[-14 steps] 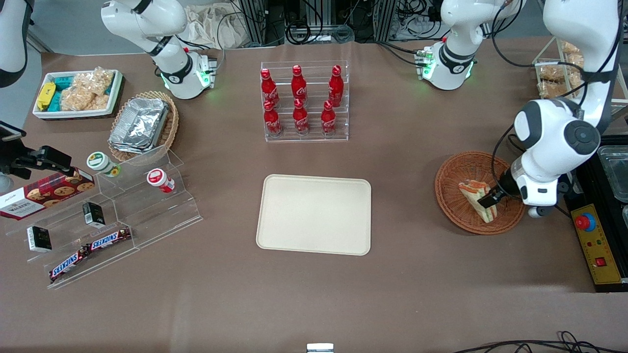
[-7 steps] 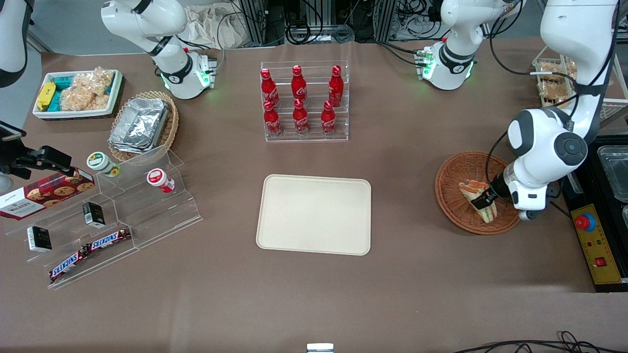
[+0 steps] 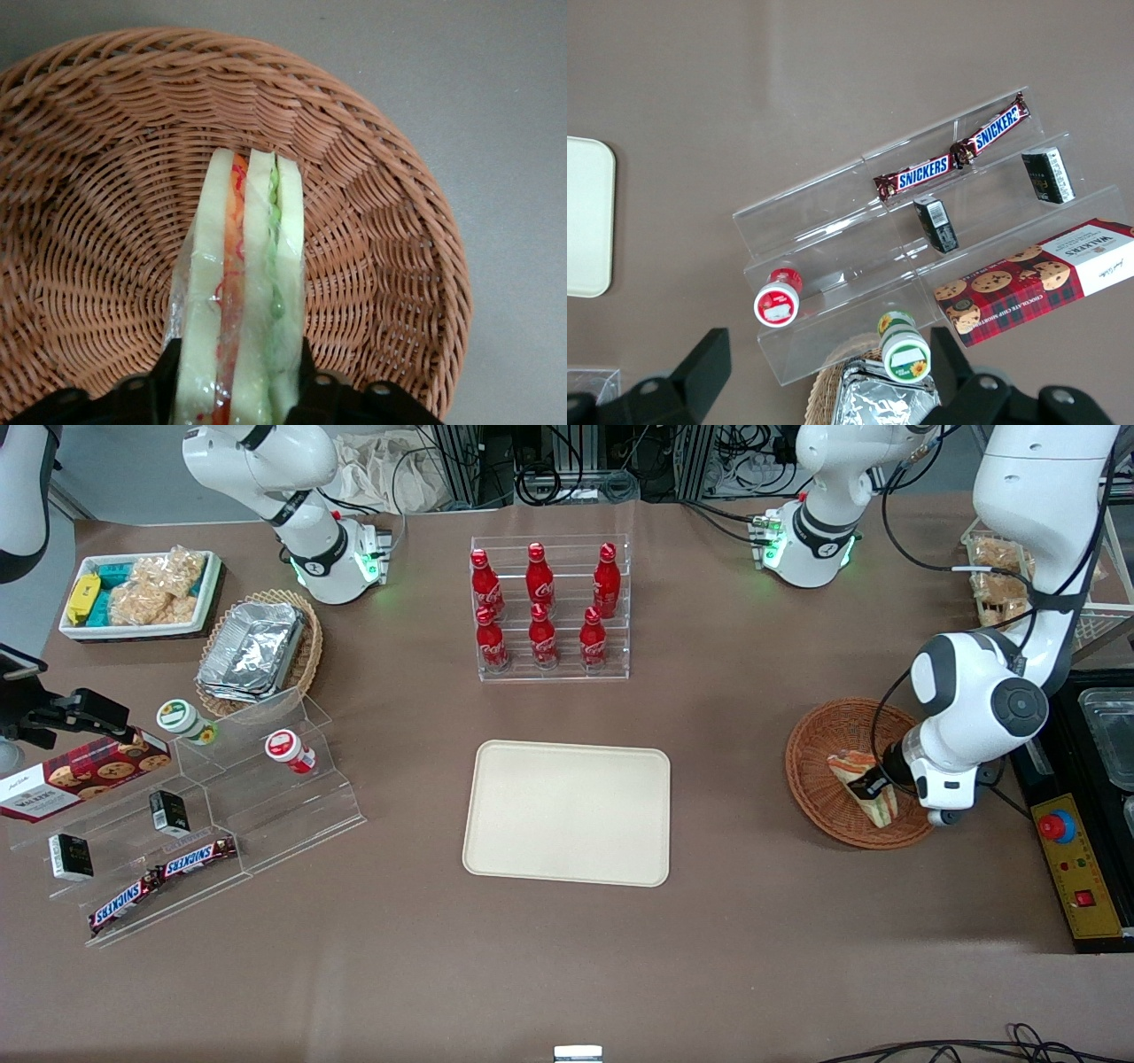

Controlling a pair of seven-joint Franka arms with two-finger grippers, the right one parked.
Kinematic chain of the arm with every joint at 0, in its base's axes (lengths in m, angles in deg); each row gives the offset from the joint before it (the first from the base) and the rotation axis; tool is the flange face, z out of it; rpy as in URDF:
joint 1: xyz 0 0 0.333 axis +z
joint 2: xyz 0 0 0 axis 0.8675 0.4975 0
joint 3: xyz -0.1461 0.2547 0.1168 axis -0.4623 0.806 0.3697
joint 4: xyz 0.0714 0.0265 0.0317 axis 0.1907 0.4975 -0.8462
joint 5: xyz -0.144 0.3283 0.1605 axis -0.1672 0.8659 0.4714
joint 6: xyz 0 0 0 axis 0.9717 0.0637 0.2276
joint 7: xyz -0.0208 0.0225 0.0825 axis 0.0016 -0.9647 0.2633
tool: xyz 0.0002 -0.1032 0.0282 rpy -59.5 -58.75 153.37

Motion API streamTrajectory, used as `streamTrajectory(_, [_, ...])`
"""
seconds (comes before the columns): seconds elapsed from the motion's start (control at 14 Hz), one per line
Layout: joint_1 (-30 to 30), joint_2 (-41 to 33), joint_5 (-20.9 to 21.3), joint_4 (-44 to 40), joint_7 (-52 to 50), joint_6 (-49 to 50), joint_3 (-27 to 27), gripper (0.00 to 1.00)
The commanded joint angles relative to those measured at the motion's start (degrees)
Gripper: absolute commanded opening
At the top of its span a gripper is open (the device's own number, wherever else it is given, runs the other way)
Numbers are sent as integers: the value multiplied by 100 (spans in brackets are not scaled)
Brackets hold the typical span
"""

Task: Place sandwich from basket to tray
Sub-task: 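Lift the sandwich out of the basket with the left gripper, then carry the sandwich with the left gripper over the beige tray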

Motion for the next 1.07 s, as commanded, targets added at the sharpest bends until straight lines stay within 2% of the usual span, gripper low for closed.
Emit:
streamTrajectory(0.0, [26, -142, 37, -33, 33, 51, -10, 0])
streamTrajectory(0.21, [-17, -336, 37, -593, 156, 1127, -36, 0])
streamTrajectory(0.5, [-139, -266, 20, -2218, 604, 3167, -62, 0])
streamTrajectory(0.79, [-824, -3, 20, -3607, 763, 4215, -80, 0])
streamTrajectory(1.0, [-1553, 427, 20, -4128, 763, 4340, -80, 0])
